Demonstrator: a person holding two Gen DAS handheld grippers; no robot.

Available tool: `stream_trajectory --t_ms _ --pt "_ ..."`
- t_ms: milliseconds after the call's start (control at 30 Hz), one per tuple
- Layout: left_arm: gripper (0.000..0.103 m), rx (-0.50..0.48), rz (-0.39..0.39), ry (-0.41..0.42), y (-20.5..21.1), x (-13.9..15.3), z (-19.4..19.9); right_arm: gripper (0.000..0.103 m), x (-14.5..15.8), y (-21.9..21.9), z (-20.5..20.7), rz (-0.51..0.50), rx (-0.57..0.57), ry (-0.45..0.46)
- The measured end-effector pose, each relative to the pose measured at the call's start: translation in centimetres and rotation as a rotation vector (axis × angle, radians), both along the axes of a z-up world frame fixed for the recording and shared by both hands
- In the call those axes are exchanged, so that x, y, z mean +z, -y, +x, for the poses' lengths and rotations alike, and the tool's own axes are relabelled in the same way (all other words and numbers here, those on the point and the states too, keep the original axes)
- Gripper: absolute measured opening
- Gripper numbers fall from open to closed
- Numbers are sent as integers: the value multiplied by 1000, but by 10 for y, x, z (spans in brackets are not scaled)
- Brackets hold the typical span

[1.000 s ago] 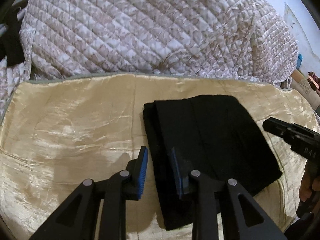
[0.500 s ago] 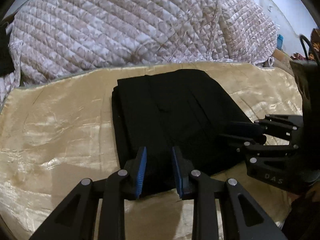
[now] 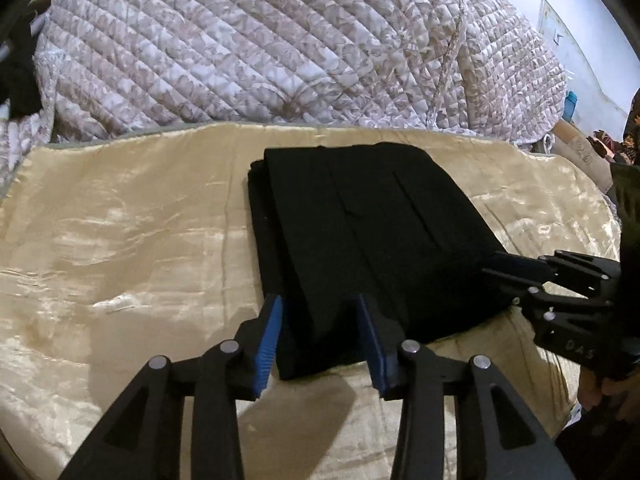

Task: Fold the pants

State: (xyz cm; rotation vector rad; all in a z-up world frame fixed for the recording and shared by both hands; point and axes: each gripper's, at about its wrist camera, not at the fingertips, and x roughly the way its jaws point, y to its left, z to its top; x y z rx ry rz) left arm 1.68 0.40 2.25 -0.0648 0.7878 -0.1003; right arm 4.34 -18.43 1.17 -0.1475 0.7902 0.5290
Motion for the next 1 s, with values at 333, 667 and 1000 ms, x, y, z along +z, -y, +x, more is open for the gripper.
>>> stream_trajectory --t_ms 333,667,1000 --pt "42 18 40 -18 16 -4 -28 48 6 6 -37 23 -13 47" --pt "53 0 42 -94 23 -30 -26 51 -25 -1 -31 -28 -5 -76" --pt "60 -12 41 -84 23 -31 -25 61 -28 -6 -36 -52 9 -52"
